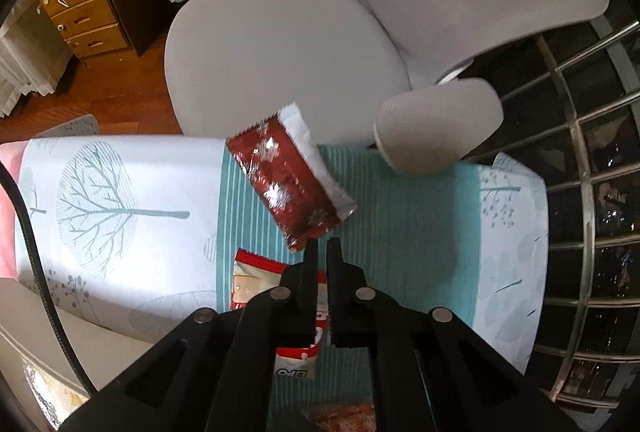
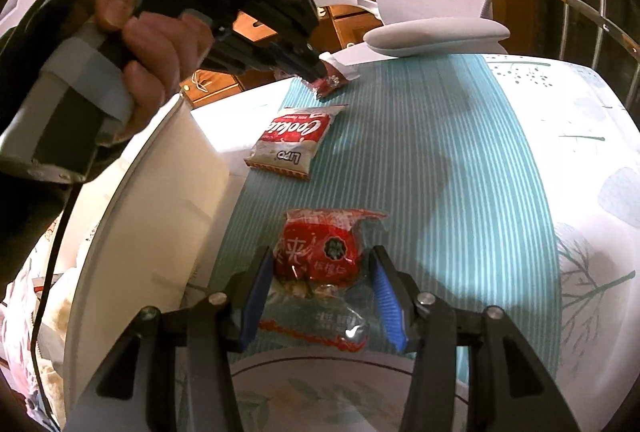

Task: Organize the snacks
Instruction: 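Grasp the dark red wrapper with the left gripper while the right gripper grasps the red round packet, then carry the dark red wrapper and red packet to the white tray and release both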

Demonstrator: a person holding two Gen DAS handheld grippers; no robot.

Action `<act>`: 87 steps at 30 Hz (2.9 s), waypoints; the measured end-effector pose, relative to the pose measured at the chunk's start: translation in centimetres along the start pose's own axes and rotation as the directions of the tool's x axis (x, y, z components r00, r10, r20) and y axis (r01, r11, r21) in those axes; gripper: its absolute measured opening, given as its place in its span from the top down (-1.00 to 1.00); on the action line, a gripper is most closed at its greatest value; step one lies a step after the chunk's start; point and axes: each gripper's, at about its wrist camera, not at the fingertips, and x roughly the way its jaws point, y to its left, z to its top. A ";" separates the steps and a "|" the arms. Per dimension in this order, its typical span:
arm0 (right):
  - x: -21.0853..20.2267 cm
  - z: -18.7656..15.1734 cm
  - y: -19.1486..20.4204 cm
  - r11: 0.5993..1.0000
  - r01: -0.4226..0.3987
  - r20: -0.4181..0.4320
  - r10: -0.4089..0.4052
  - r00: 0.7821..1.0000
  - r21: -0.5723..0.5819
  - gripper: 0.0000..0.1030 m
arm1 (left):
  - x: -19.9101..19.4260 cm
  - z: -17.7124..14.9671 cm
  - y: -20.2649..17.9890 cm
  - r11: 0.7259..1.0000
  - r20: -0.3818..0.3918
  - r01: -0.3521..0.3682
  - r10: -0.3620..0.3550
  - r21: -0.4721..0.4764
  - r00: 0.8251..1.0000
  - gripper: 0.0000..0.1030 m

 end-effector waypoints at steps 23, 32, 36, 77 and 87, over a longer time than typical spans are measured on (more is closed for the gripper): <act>-5.4 -0.9 -3.8 0.997 0.005 -0.005 -0.005 1.000 0.080 0.04 | 2.9 3.4 1.4 0.971 0.039 0.005 0.004 -0.238 0.999 -0.11; -5.7 -0.4 -4.7 0.994 0.010 -0.012 -0.009 1.000 0.107 0.04 | 4.0 3.9 0.9 0.973 0.031 -0.081 0.090 -0.217 0.995 0.04; -6.0 -0.4 -4.8 0.994 0.011 -0.017 -0.009 1.000 0.112 0.04 | 4.1 3.7 0.8 0.972 0.029 -0.105 0.114 -0.212 0.993 0.30; -15.7 -1.0 9.4 0.996 -0.057 0.038 0.055 0.998 0.064 0.03 | -21.9 -15.9 6.2 0.993 -0.037 0.111 -0.110 0.031 0.993 0.36; -15.2 -2.0 15.1 0.989 -0.065 0.059 0.057 0.997 0.130 0.03 | -25.3 -18.5 12.4 0.990 -0.014 0.110 -0.110 0.087 0.994 0.36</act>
